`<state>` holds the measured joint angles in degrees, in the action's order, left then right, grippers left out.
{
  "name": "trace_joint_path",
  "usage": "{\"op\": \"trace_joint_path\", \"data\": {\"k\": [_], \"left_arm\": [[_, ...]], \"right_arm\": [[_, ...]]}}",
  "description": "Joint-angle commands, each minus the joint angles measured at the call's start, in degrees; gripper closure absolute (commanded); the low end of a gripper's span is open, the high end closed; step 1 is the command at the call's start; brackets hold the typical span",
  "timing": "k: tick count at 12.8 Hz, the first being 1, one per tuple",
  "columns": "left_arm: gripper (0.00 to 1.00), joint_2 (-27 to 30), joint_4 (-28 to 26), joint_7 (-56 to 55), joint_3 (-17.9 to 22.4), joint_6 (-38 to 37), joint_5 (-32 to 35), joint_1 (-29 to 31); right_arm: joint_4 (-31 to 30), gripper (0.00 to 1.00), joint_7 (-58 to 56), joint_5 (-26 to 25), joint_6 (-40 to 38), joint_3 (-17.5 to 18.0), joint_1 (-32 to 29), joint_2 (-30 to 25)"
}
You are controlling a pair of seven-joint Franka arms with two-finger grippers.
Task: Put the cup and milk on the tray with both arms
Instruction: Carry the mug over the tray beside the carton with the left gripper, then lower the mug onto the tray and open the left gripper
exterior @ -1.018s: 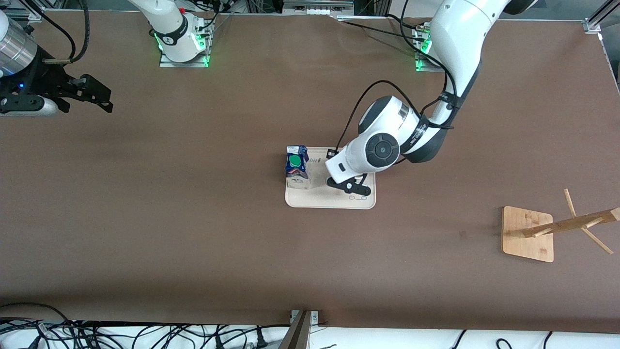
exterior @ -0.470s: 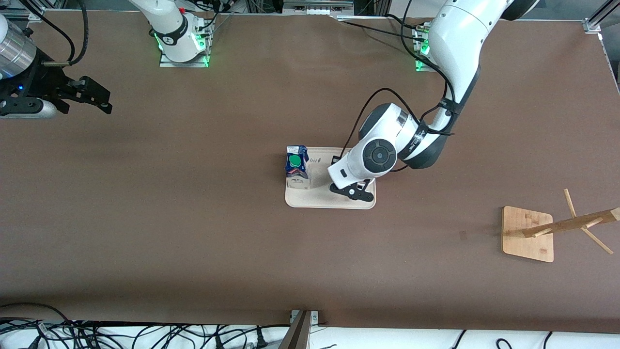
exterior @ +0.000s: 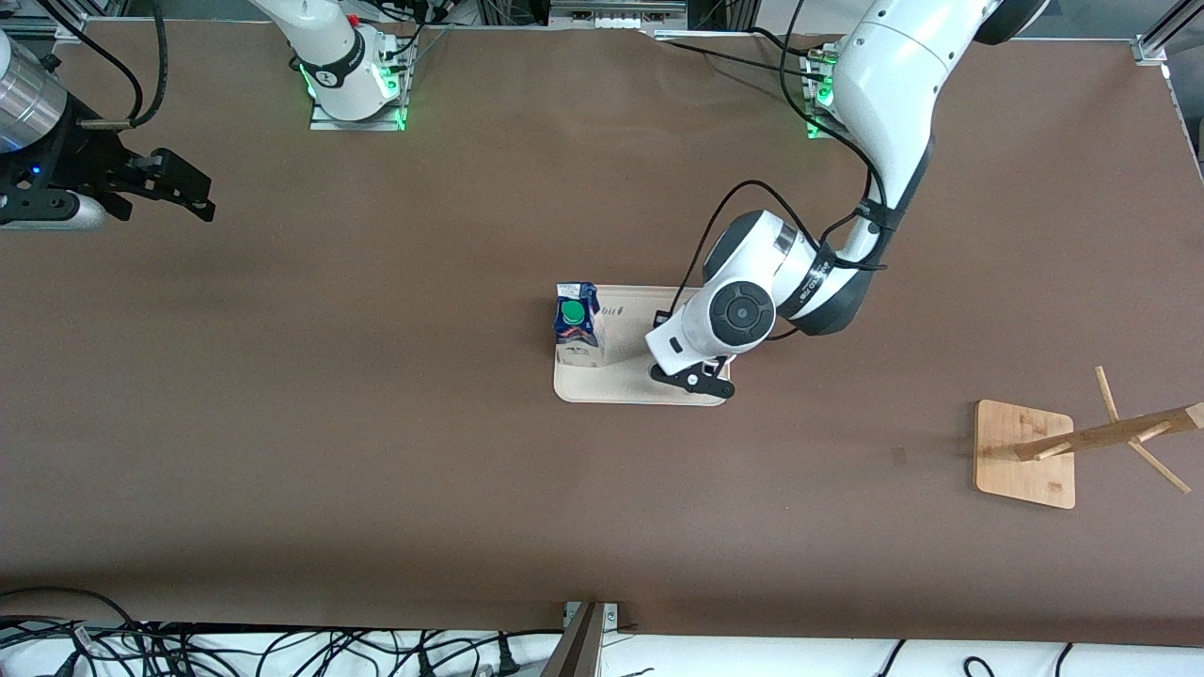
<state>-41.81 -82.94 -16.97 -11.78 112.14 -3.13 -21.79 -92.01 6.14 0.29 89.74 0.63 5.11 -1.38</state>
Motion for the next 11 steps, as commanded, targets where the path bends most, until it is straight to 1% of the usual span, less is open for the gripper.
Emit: {"op": "trace_joint_path", "data": {"k": [1,2,3,7,9,11], "left_arm": [[0.98,-0.65,1.46,-0.08,0.7,-0.96,2.34,-0.97],[0.66,-0.56,1.46,0.01,0.7,-0.96,2.34,-0.88],[0.01,-0.38,1.46,0.01,0.62,-0.96,2.43,-0.88],[0.0,1.81,1.55,-0.87,0.18,-2.62,2.25,-0.8],[0.0,3.3,2.17,-0.87,0.18,-6.04,1.73,-0.71],[0.0,5.93,2.17,-0.78,0.35,-9.29,1.73,-0.18]], "right_arm": [[1.22,0.0,-0.69,-0.38,-0.7,0.34,-0.45,0.32],[1.22,0.0,-0.69,-0.38,-0.79,0.25,-0.45,0.24],[1.22,0.0,-0.69,-0.38,-0.88,0.25,-0.45,0.24],[1.22,0.0,-0.69,-0.38,-0.88,0.25,-0.45,0.24],[1.22,0.0,-0.69,-0.38,-0.88,0.25,-0.45,0.32],[1.22,0.0,-0.69,-0.38,-0.88,0.25,-0.45,0.32]]}}
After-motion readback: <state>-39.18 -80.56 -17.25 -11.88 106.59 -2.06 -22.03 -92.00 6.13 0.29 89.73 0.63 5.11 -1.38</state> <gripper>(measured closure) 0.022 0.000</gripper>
